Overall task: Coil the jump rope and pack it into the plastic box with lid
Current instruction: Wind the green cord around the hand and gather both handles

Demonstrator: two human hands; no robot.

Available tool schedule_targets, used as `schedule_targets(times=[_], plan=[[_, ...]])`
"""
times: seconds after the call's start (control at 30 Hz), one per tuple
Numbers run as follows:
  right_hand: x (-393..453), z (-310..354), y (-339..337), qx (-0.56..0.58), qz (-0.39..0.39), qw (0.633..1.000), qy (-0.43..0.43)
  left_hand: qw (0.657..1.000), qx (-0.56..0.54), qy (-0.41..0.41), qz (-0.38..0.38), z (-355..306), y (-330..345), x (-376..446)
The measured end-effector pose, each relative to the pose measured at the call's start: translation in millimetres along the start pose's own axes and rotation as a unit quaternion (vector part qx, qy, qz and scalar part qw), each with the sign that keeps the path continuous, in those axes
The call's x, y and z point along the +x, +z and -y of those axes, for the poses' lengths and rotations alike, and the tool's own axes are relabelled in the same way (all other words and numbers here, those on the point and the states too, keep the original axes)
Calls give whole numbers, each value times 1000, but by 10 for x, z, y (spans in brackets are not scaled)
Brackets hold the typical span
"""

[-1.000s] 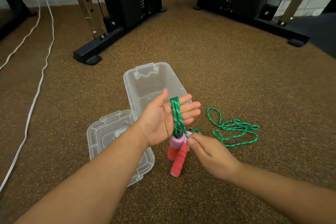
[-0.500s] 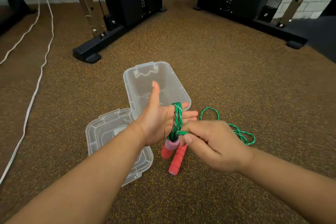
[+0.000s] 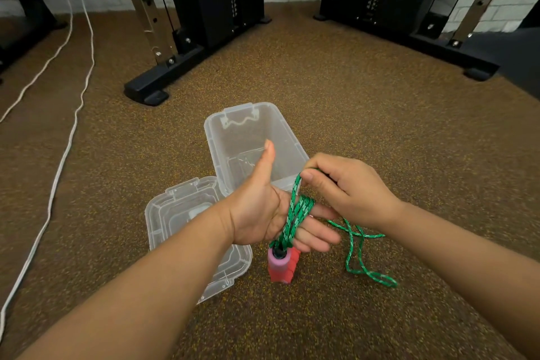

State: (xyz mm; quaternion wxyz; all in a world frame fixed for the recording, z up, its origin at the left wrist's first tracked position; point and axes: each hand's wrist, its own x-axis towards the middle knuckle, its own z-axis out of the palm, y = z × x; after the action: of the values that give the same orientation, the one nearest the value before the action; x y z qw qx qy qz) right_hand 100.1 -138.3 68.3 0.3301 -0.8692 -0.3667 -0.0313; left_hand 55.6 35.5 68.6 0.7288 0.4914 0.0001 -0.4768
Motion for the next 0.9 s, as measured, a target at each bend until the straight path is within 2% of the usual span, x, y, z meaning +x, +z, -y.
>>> schedule_targets(times=[0.2,0.33,0.4,0.53,0.63,0.9], plan=[[-44,-183,132,59,19,995,77,999,-30,6,24,-18,-4,-23],[-219,-290,359,160,62,978,119,994,-87,60,24,-47,-12,-48],[-307,-276,447,166,69,972,150,991,-109,83,7,-63,-16,-57],[-440,-173,567,117,91,979,139,982,-125,130,-52,-65,-36,-47],[-499,-144,603,123,90,980,131,972,-136,162,-100,-68,-66,-36],[-571,32,569,135,87,983,90,944,-194,210,-161,-109,-97,-15]])
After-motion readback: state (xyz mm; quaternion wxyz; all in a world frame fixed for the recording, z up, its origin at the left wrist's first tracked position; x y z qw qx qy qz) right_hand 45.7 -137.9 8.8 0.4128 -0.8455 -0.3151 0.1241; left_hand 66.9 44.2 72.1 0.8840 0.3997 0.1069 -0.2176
